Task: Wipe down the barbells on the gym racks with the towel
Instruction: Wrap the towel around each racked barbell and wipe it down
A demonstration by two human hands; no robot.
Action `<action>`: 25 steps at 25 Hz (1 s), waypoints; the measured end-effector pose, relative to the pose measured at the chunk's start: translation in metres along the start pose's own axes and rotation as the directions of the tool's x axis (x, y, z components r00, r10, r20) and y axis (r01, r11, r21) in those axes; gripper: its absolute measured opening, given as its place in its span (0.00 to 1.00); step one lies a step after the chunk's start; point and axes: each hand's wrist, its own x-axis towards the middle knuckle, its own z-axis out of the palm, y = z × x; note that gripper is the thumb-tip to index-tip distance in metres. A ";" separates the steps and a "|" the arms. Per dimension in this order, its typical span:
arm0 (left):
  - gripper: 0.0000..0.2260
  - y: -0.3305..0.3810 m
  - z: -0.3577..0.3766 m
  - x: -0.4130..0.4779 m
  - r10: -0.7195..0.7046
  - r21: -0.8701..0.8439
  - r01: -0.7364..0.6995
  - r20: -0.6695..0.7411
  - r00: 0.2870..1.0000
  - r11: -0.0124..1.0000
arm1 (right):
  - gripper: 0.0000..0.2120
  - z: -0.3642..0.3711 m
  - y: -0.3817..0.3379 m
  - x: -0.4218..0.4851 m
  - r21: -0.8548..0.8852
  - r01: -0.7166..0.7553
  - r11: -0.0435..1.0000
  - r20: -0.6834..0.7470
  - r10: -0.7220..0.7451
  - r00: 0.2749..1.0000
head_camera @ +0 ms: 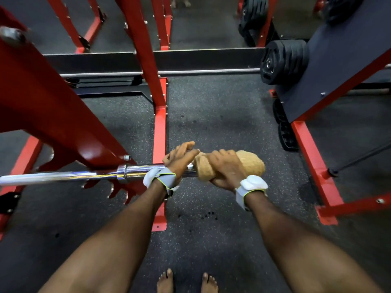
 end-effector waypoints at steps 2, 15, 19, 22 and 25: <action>0.25 0.004 -0.001 0.001 -0.027 0.037 0.027 -0.008 1.000 0.999 | 0.27 -0.008 0.035 -0.008 0.118 -0.070 0.991 0.126 0.055 0.990; 0.33 -0.007 -0.007 -0.003 0.042 0.017 -0.044 0.093 0.995 0.999 | 0.32 -0.003 0.064 -0.031 0.807 -0.534 0.251 0.410 0.412 0.814; 0.19 -0.016 -0.005 -0.001 0.057 -0.109 -0.047 0.092 0.994 0.993 | 0.24 -0.006 0.016 -0.052 0.762 -0.137 -0.633 0.577 0.568 0.587; 0.14 -0.023 -0.002 0.005 0.048 -0.189 -0.022 0.137 0.989 0.982 | 0.20 -0.009 -0.009 -0.037 0.676 0.107 -0.730 0.660 0.663 0.353; 0.13 -0.027 0.002 0.006 0.084 -0.194 -0.063 0.102 0.991 0.979 | 0.26 -0.008 -0.025 -0.020 0.588 0.239 -0.773 0.753 0.631 0.186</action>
